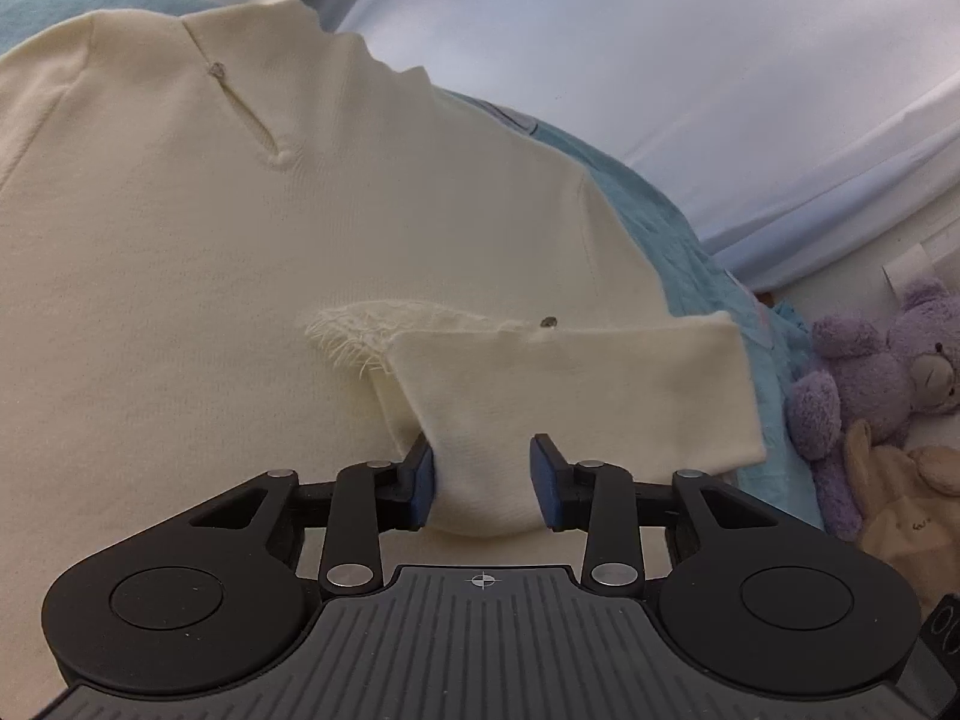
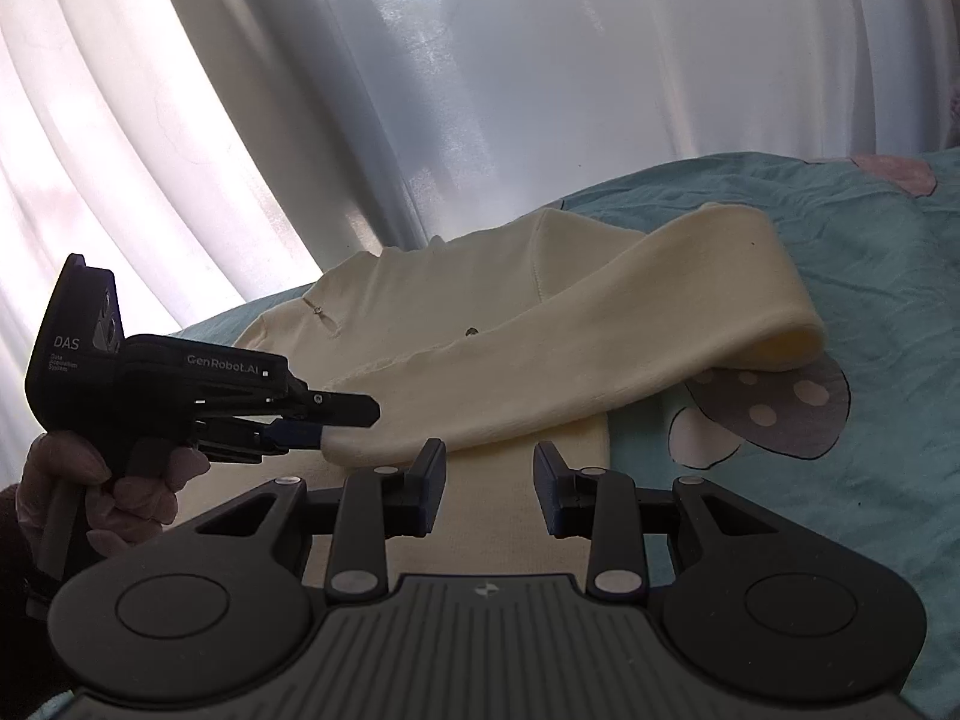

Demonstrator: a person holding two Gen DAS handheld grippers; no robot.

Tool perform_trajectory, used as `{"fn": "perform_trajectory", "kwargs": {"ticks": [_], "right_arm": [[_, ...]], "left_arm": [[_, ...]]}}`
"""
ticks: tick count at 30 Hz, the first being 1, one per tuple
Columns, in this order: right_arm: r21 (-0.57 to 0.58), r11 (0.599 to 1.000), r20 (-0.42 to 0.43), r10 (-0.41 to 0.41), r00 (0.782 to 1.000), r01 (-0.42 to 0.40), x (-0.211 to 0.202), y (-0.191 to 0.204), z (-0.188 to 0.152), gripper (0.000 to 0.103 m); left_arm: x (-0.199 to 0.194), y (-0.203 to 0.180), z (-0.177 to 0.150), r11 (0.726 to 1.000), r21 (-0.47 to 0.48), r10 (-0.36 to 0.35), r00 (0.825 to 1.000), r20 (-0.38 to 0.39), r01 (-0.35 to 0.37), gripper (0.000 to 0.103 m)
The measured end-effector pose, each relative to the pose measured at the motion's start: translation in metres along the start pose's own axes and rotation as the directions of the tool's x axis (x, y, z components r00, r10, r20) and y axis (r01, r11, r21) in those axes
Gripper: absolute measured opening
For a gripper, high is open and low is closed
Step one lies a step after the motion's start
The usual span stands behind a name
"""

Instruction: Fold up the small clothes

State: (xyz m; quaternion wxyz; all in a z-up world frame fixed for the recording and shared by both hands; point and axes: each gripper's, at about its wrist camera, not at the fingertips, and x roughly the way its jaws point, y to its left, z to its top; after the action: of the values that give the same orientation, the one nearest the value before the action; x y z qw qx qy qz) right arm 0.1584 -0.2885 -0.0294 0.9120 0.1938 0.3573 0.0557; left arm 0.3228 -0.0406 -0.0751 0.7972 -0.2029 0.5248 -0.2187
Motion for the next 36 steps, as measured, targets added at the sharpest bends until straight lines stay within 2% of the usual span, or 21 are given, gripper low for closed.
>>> {"fn": "perform_trajectory", "kwargs": {"ticks": [1,2,5,7,10,12,14,16,17,18,20,23,25,26,28,32,36], "right_arm": [[0.011,1.000,-0.003,-0.003,1.000,0.003,0.007,0.001,0.001,0.032],[0.020,1.000,-0.004,-0.004,1.000,0.004,0.007,0.000,-0.001,0.032],[0.048,0.999,-0.003,0.005,1.000,-0.005,0.006,-0.004,0.000,0.032],[0.055,0.998,-0.003,0.000,1.000,0.000,0.009,-0.006,0.004,0.032],[0.075,0.997,0.007,-0.011,1.000,0.010,0.006,-0.010,0.013,0.032],[0.101,0.995,0.019,-0.019,1.000,0.017,0.007,-0.016,0.019,0.032],[0.137,0.990,0.024,-0.024,0.999,0.020,0.011,-0.024,0.025,0.035],[0.186,0.982,0.020,-0.018,1.000,0.014,0.015,-0.032,0.029,0.036],[0.211,0.978,0.014,-0.013,1.000,0.009,0.018,-0.036,0.031,0.036],[0.228,0.974,0.011,-0.007,1.000,0.005,0.021,-0.038,0.031,0.037],[0.264,0.964,0.002,0.006,1.000,-0.006,0.029,-0.042,0.032,0.037],[0.323,0.946,-0.017,0.028,0.999,-0.021,0.043,-0.046,0.031,0.037],[0.361,0.932,-0.016,0.047,0.999,-0.038,0.049,-0.047,0.031,0.037],[0.376,0.926,-0.009,0.052,0.999,-0.044,0.051,-0.047,0.031,0.037],[0.405,0.913,-0.002,0.052,0.999,-0.047,0.054,-0.048,0.032,0.037],[0.467,0.882,0.012,0.070,0.997,-0.068,0.060,-0.051,0.034,0.037],[0.490,0.865,0.034,0.098,0.995,-0.102,0.061,-0.050,0.033,0.037]], "left_arm": [[0.002,-0.002,0.002,1.000,0.011,-0.003,1.000,0.000,0.003,0.011],[0.004,-0.006,0.004,0.999,0.032,-0.007,1.000,-0.001,0.007,0.005],[-0.001,-0.019,0.008,0.993,0.111,0.023,0.999,0.033,-0.027,0.003],[-0.016,-0.028,0.012,0.982,0.179,0.045,0.994,0.100,-0.063,0.003],[-0.050,-0.027,0.021,0.968,0.225,0.068,0.977,0.203,-0.115,0.003],[-0.070,-0.015,0.024,0.948,0.242,0.137,0.951,0.276,-0.207,0.003],[-0.081,0.002,0.028,0.909,0.240,0.251,0.909,0.333,-0.340,0.003],[-0.082,0.026,0.030,0.872,0.206,0.359,0.866,0.347,-0.444,0.003],[-0.080,0.040,0.030,0.867,0.180,0.391,0.857,0.334,-0.466,0.004],[-0.078,0.054,0.029,0.873,0.153,0.405,0.862,0.304,-0.464,0.004],[-0.072,0.075,0.026,0.898,0.113,0.388,0.886,0.253,-0.425,0.004],[-0.070,0.091,0.023,0.929,0.061,0.338,0.904,0.262,-0.365,0.016],[-0.071,0.097,0.025,0.947,0.018,0.303,0.913,0.272,-0.319,0.015],[-0.072,0.098,0.027,0.952,0.006,0.294,0.914,0.279,-0.307,0.009],[-0.072,0.095,0.031,0.949,0.010,0.298,0.906,0.301,-0.316,0.004],[-0.083,0.083,0.035,0.936,0.048,0.308,0.877,0.368,-0.349,0.004],[-0.102,0.085,0.043,0.927,0.031,0.323,0.838,0.440,-0.374,0.004]]}}
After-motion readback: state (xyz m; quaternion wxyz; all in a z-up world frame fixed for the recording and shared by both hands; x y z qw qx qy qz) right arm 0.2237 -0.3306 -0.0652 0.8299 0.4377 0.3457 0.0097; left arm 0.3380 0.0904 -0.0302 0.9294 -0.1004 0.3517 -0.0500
